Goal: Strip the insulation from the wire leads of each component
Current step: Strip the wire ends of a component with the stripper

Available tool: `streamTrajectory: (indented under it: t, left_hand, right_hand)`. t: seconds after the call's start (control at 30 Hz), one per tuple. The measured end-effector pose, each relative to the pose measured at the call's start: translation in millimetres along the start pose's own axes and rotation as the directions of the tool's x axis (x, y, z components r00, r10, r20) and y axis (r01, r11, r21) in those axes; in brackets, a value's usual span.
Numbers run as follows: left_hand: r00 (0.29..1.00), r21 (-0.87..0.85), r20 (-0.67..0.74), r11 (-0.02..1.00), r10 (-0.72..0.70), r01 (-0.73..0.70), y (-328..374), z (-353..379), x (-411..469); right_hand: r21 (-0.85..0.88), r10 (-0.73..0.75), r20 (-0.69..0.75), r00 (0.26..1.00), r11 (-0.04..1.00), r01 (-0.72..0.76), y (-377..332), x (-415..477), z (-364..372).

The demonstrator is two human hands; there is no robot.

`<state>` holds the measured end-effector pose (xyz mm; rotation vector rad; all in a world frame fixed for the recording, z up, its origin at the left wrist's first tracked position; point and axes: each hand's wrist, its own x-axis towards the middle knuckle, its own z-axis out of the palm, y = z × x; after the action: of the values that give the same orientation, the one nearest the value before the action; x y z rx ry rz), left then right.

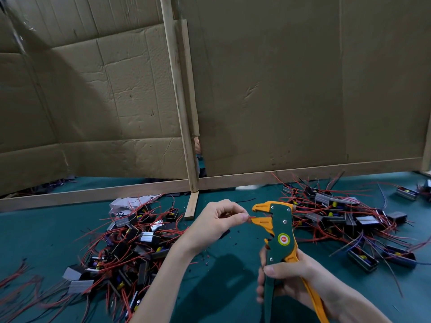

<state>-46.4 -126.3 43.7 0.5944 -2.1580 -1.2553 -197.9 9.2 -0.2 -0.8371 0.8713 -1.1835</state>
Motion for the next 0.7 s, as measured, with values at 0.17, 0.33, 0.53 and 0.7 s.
streamTrajectory:
  t: [0.17,0.33,0.53,0.7]
  left_hand:
    - [1.000,-0.043,0.000,0.999,-0.022,0.022,0,1,1]
    - [0.999,-0.023,0.014,0.999,-0.041,0.041,-4,0,1]
    - [0.997,0.017,0.055,0.998,-0.057,0.056,-5,-4,0]
    - [0.993,0.045,0.087,0.996,-0.080,0.076,-9,-9,-2]
  right_hand:
    - [0.005,0.017,0.001,1.000,1.000,-0.017,-1,-1,-2]
    - [0.000,0.026,0.018,1.000,1.000,-0.026,-1,-2,-2]
    - [-0.097,0.071,0.030,0.997,0.993,-0.067,0,-2,-6]
    - [-0.168,0.127,-0.092,0.988,0.976,-0.141,3,-3,-4]
